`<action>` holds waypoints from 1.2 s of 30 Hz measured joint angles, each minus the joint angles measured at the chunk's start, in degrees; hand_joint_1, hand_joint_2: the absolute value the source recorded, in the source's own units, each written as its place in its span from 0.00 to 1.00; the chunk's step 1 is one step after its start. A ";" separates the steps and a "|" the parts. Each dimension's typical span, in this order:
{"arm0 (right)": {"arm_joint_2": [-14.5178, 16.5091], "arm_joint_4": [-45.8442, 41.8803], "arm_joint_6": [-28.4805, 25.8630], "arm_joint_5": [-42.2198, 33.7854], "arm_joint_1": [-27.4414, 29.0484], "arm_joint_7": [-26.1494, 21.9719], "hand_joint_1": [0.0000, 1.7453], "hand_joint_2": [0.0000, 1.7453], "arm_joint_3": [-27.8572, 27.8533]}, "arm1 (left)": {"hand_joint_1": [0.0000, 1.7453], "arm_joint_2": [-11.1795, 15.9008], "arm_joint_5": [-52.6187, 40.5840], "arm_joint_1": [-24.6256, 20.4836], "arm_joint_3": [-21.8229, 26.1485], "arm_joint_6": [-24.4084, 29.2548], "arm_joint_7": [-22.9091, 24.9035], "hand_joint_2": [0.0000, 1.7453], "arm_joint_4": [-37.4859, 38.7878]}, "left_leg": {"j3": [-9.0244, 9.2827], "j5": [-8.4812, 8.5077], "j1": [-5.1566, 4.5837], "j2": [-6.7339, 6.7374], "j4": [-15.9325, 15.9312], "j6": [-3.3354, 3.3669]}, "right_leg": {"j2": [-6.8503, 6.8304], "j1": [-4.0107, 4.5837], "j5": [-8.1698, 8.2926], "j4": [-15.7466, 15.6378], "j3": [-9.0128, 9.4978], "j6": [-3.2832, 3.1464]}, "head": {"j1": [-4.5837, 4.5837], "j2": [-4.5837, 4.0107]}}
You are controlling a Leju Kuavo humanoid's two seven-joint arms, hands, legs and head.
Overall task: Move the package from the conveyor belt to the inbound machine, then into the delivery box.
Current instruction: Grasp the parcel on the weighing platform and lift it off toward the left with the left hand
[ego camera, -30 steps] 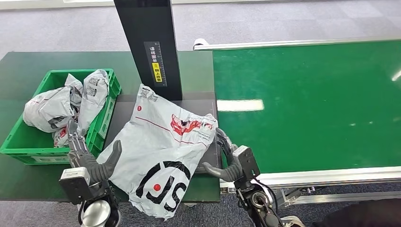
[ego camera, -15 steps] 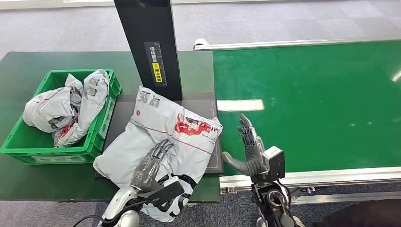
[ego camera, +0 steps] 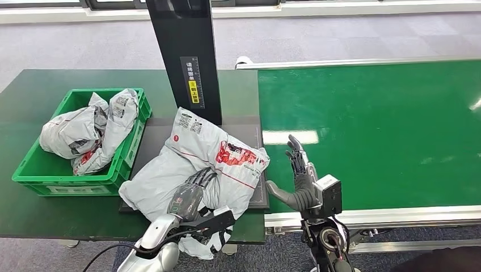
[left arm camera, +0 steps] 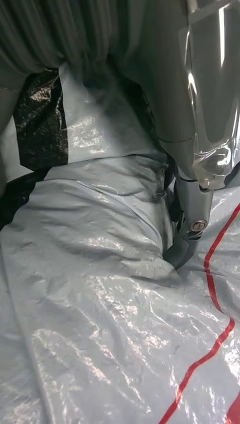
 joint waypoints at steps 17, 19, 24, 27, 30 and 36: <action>0.11 -2.11 0.98 0.58 2.44 1.26 0.00 1.00 -1.59 | 1.00 0.40 6.98 3.97 2.31 13.78 -12.51 1.00 -4.40 | -0.30 0.19 -0.02 0.04 0.03 -0.06 | 0.03 -0.01 0.15 0.04 -0.39 -0.05 | 0.00 0.00; 0.07 -2.25 0.96 0.61 2.82 1.63 0.00 1.00 -1.78 | 1.00 0.31 14.26 4.72 3.75 18.16 -16.73 1.00 -6.32 | -0.47 0.26 0.01 0.11 0.05 -0.06 | 0.06 0.02 0.20 0.06 -0.60 -0.07 | -0.02 0.00; 0.01 -2.21 0.03 0.42 3.17 2.13 0.00 1.00 -1.86 | 1.00 -0.31 30.79 6.20 7.07 29.02 -28.12 1.00 -13.01 | -0.62 0.29 0.02 0.14 0.09 -0.07 | 0.07 0.02 0.21 0.11 -1.05 -0.05 | -0.02 0.00; -0.09 -1.94 -0.61 -0.21 3.13 2.13 0.00 1.00 -1.85 | 1.00 -1.37 36.37 7.37 9.54 33.65 -34.65 1.00 -18.23 | -0.89 0.27 0.01 0.16 0.09 -0.06 | 0.08 0.02 0.18 0.10 -1.29 -0.02 | -0.02 -0.01; -0.22 -1.55 -0.87 -0.62 3.11 2.13 0.00 1.00 -1.79 | 1.00 -2.70 36.73 8.32 11.93 33.92 -36.30 1.00 -24.03 | -1.06 0.25 0.00 0.15 0.09 -0.05 | 0.08 0.02 0.17 0.09 -1.45 -0.01 | -0.01 0.00; -0.37 -1.17 -0.90 -0.71 3.10 2.10 0.00 1.00 -1.71 | 1.00 -3.92 36.56 9.11 13.91 33.92 -36.46 1.00 -29.14 | -1.09 0.24 0.01 0.15 0.09 -0.05 | 0.08 0.02 0.16 0.09 -1.48 -0.02 | -0.01 0.00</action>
